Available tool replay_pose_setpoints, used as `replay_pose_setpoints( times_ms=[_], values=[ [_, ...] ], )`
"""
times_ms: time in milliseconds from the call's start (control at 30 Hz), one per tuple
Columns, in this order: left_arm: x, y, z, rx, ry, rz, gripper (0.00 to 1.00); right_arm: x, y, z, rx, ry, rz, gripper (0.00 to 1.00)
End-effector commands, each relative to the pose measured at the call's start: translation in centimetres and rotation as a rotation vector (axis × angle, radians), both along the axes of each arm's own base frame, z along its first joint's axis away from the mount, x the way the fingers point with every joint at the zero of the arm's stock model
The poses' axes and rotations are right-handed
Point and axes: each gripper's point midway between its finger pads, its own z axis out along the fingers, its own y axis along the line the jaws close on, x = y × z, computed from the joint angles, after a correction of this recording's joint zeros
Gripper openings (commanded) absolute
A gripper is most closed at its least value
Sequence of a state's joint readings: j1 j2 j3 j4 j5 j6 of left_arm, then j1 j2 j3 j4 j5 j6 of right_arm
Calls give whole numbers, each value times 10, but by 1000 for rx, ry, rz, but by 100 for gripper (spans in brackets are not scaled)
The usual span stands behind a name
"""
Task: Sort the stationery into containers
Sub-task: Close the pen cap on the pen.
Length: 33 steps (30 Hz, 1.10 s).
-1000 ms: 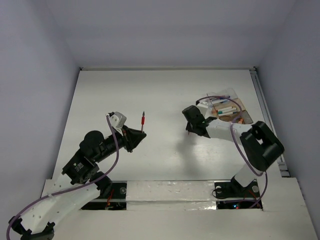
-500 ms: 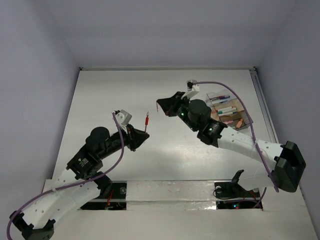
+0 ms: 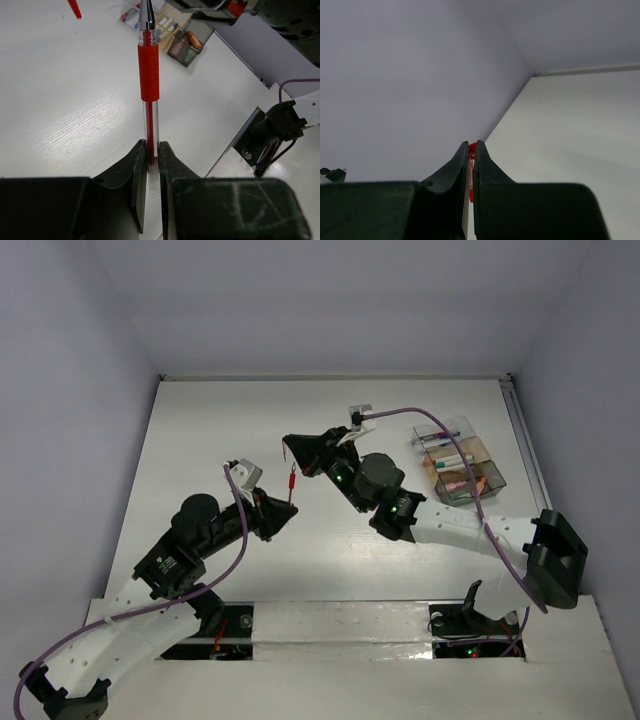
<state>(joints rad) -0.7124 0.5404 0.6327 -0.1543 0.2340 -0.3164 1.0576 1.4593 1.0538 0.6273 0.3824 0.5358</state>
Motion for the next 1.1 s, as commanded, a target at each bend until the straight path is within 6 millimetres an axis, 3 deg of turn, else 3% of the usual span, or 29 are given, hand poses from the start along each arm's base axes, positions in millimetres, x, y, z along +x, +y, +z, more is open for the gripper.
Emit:
replay_pose_setpoints(
  times_ms=[0,333,1067],
  values=[
    [3,-1,17,-35,-34,12,0,-7,-18,54,144,-98,-42,0],
    [10,5,15,-25,-22,66,0,-16,-20,56,153,-109,-36,0],
    [13,15,21,-44,-34,124,0,-22,-6,38,127,-80,0,0]
  ],
)
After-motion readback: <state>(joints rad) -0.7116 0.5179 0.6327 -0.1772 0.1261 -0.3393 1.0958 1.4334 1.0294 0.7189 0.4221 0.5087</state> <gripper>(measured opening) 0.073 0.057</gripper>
